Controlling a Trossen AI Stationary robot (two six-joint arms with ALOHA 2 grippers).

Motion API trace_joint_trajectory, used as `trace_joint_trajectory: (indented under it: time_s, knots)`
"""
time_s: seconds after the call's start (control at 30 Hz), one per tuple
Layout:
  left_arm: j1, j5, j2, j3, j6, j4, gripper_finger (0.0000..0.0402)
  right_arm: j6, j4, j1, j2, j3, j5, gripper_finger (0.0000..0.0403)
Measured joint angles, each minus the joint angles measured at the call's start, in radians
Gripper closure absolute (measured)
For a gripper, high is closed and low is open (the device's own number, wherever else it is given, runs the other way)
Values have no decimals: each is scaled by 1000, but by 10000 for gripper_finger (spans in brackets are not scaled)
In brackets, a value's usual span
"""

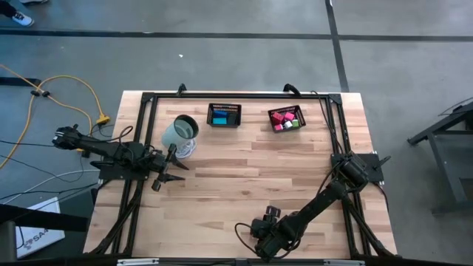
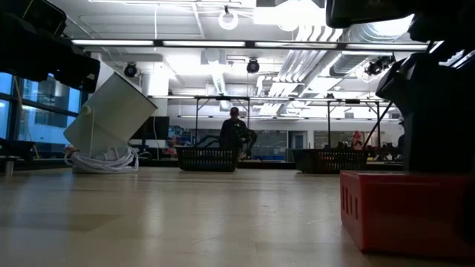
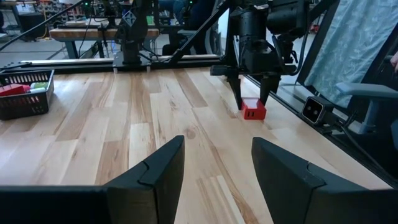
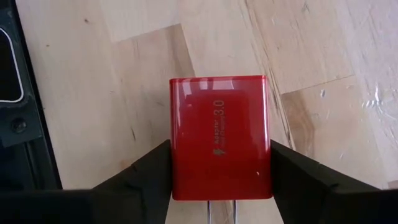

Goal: Pick & Place Office items
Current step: Put the red charger adapter into the right black bin

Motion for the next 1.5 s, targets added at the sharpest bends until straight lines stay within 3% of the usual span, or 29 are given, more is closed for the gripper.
trace_joint_trajectory:
  time_s: [0.9, 1.5]
  knots:
    - [0, 0, 0, 0, 0, 0, 221, -2, -3, -20, -6, 0, -15, 199]
    - [0, 0, 0, 0, 0, 3, 221, -60, -81, -84, -112, 1, 8, 198]
